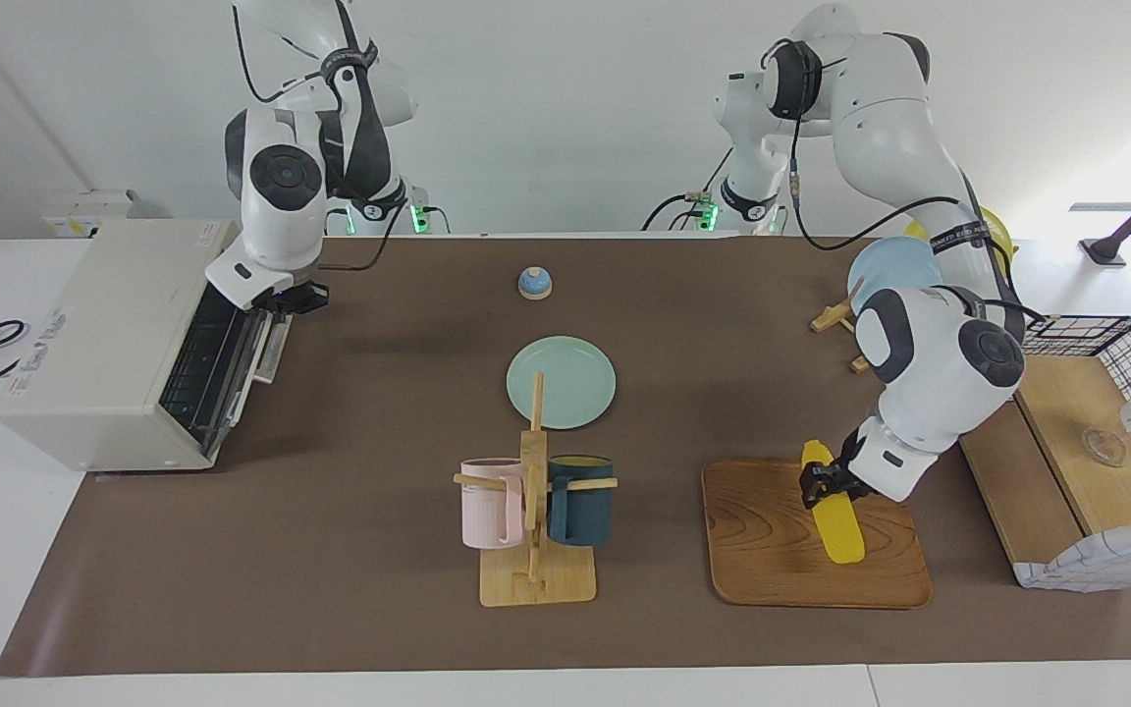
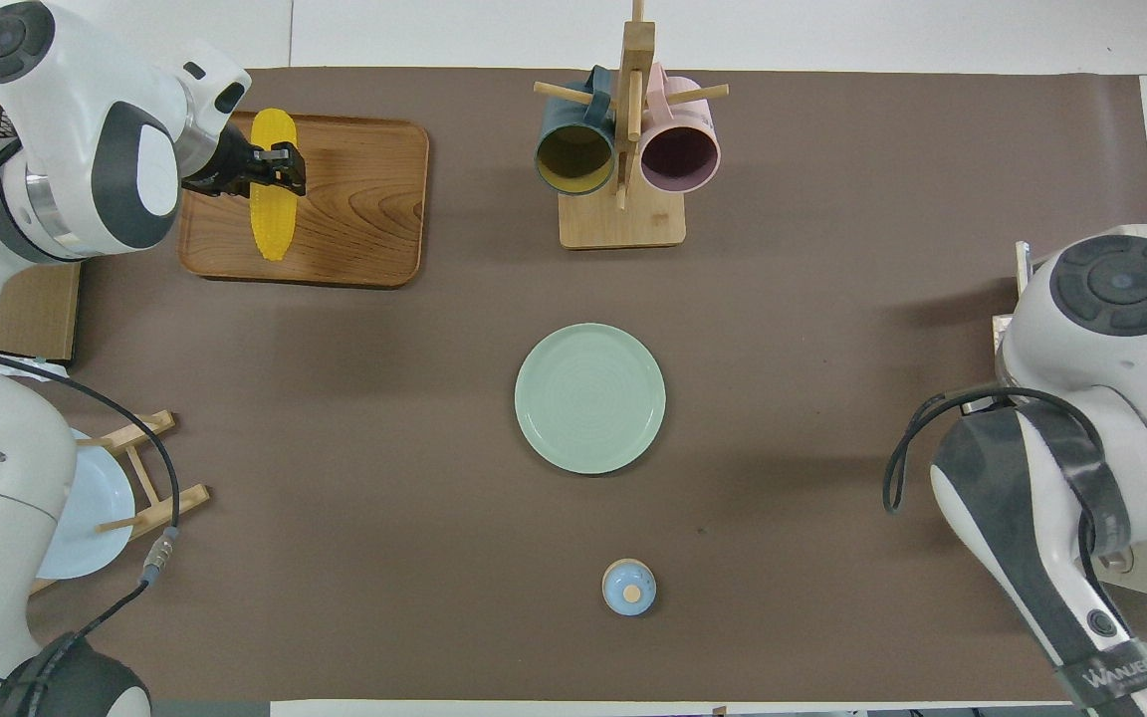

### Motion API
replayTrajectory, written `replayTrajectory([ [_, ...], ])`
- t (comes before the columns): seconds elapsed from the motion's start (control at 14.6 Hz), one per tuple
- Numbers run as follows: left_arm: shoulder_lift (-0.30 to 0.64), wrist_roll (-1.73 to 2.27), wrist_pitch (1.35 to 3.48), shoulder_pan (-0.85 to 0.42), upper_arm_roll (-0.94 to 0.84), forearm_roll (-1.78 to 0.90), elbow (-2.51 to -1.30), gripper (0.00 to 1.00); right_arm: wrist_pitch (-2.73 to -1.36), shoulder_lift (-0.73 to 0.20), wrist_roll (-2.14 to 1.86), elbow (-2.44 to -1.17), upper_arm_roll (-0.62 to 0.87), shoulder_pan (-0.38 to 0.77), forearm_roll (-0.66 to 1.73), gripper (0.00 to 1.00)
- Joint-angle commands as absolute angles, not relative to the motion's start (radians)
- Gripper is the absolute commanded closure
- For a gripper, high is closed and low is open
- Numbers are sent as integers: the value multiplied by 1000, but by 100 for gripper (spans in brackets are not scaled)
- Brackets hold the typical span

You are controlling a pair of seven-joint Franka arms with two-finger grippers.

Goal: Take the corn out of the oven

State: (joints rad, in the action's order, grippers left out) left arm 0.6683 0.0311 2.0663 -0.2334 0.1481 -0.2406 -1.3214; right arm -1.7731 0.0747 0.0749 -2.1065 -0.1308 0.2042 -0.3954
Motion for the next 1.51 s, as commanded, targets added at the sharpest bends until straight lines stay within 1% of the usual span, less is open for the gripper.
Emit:
replayTrajectory([
  [0.0, 721, 51, 2115, -218, 143, -238, -1272, 100, -1758, 98, -21, -2092, -130, 143, -417, 100],
  [0.07, 741, 51, 2120, -218, 141, -238, -1263, 100, -1759, 109, -50, -2092, -130, 124, -417, 100],
  [0.21, 807, 54, 2128, -219, 144, -239, -1197, 100, -1759, 114, -95, -2092, -129, 91, -417, 100],
  [0.34, 807, 52, 2114, -204, 143, -238, -1192, 100, -1759, 120, -123, -2092, -129, 69, -416, 100],
  [0.62, 801, 48, 2146, -210, 144, -222, -1216, 100, -1749, 141, -132, -2091, -129, 67, -414, 100],
  [0.68, 799, 48, 2157, -212, 144, -218, -1216, 48, -1740, 150, -136, -2091, -127, 69, -414, 100],
  [0.75, 799, 49, 2154, -215, 144, -216, -1216, 0, -1733, 152, -143, -2083, -126, 69, -411, 100],
  [0.96, 775, 49, 2141, -212, 146, -216, -1216, 0, -1642, 138, -144, -1981, -118, 84, -384, 100],
  [1.03, 756, 49, 2137, -206, 146, -216, -1216, 0, -1625, 134, -143, -1939, -118, 95, -332, 100],
  [1.16, 723, 60, 2087, -204, 146, -221, -1216, 0, -1568, 92, -141, -1841, -117, 100, -241, 100],
  [1.3, 651, 64, 2007, -202, 181, -218, -1224, 0, -1517, 40, -137, -1728, -115, 101, -160, 100],
  [1.44, 554, 64, 1964, -218, 231, -210, -1282, 0, -1471, 12, -129, -1646, -110, 141, -150, 100],
])
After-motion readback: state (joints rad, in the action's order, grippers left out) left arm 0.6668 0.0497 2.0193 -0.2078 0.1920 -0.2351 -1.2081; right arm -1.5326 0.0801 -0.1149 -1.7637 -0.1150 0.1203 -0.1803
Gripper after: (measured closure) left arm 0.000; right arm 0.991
